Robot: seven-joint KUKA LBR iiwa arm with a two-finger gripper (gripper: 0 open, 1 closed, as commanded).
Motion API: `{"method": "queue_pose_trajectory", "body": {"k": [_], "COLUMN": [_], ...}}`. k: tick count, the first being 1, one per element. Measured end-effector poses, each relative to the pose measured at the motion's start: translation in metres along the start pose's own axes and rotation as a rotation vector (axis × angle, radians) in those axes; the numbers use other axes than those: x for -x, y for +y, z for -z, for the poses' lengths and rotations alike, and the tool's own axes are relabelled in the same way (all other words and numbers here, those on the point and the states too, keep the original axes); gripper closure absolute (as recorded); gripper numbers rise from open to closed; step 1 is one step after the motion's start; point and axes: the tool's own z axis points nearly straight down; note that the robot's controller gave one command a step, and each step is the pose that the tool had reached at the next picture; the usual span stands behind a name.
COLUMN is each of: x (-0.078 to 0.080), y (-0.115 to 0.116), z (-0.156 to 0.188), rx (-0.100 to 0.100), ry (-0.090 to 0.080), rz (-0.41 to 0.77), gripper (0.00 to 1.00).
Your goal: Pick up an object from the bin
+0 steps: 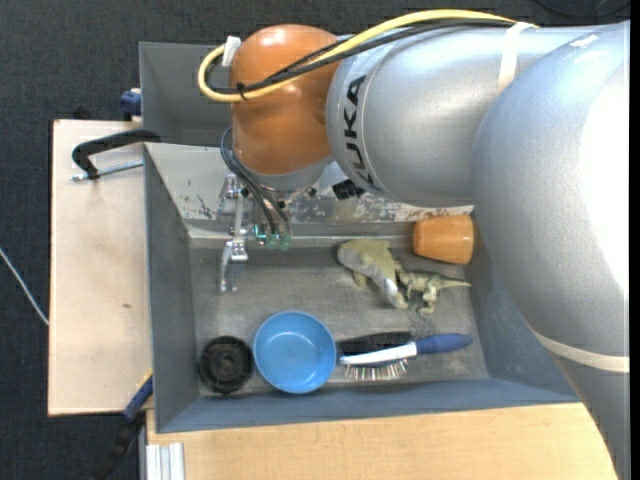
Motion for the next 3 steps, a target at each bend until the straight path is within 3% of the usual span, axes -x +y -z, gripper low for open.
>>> {"method": "queue_pose_trajectory", "body": {"k": [1, 2, 3], "x": [-0.056, -0.099, -0.096], "y": [-0.002, -0.035, -0.029], "z": [-0.081, -0.023, -0.106], "rx": [0.006, -0.001, 0.001], "ry": [-0.022, -0.010, -0.009], "rz": [0.076, 0.336, 0.507], "gripper": [0.00, 0.00, 0.00]}}
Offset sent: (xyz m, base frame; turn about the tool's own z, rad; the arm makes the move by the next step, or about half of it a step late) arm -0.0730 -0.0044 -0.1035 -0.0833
